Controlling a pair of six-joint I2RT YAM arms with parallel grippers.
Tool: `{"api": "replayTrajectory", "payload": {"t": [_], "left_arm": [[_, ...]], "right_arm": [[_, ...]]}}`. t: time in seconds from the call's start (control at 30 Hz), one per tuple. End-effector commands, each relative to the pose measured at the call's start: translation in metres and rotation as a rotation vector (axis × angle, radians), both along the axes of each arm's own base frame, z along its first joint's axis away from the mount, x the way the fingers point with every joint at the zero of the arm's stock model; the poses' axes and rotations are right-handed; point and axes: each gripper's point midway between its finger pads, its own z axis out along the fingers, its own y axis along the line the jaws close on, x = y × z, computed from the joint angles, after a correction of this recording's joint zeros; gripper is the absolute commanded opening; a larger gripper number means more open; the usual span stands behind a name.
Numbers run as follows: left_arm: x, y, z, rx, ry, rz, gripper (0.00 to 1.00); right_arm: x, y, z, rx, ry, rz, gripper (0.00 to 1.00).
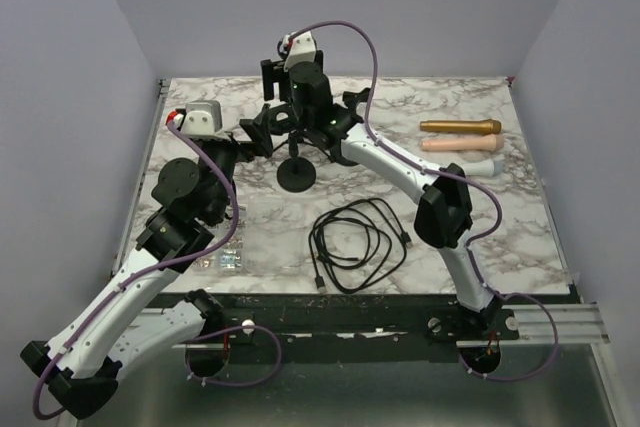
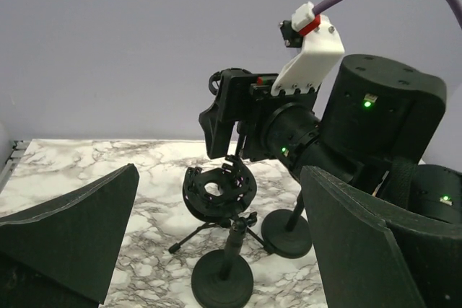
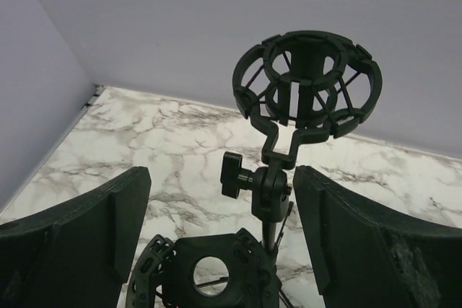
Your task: Remove the microphone from the stand
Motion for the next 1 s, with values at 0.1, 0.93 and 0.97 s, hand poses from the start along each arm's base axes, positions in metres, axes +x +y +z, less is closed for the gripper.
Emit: {"api": "replayTrajectory", "payload": {"t": [0.1,0.93,0.97], "left_arm": [[0.001,0.002,0.004,-0.005,-0.009,0.015,0.98],[0.003,0.001,0.001,0.004,-0.001,0.018,0.98],[0.003,0.001,0.001,0.004,0.0,0.019,0.98]], "right_arm": [[0.011,-0.025,-0.013,-0.075,-0.014,-0.21,0.81],[0.032,-0.032,-0.003,-0.118,-0.133,-0.244,0.18],[0.035,-0.034,-0.003,-0.113,-0.137,-0.238,0.17]]}}
